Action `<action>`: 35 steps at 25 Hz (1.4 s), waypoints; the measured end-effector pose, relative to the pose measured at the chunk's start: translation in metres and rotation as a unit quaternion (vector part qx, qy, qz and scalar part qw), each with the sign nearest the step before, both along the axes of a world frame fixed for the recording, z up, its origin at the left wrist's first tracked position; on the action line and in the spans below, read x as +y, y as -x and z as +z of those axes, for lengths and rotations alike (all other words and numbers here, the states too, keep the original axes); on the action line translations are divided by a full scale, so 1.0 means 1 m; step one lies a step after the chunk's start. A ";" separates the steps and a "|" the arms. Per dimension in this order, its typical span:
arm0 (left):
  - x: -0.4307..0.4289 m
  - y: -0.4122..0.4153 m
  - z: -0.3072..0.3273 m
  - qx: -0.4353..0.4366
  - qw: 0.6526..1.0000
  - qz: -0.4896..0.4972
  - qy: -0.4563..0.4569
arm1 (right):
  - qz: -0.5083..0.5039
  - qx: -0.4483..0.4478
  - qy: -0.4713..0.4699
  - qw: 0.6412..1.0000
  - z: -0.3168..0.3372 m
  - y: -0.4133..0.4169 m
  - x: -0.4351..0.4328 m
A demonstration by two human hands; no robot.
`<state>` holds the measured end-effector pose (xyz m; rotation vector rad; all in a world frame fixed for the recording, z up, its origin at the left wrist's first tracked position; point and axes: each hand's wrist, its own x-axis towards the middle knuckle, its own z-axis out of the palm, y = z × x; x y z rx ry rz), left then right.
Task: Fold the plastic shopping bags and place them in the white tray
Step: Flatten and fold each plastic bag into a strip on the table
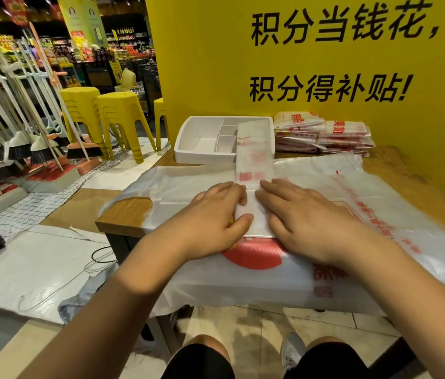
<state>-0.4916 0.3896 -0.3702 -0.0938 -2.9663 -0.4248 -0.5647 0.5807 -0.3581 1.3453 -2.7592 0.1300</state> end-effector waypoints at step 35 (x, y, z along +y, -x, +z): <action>-0.005 -0.054 -0.006 0.128 0.974 -0.098 -0.159 | 0.085 -0.122 0.260 0.954 -0.013 -0.024 0.046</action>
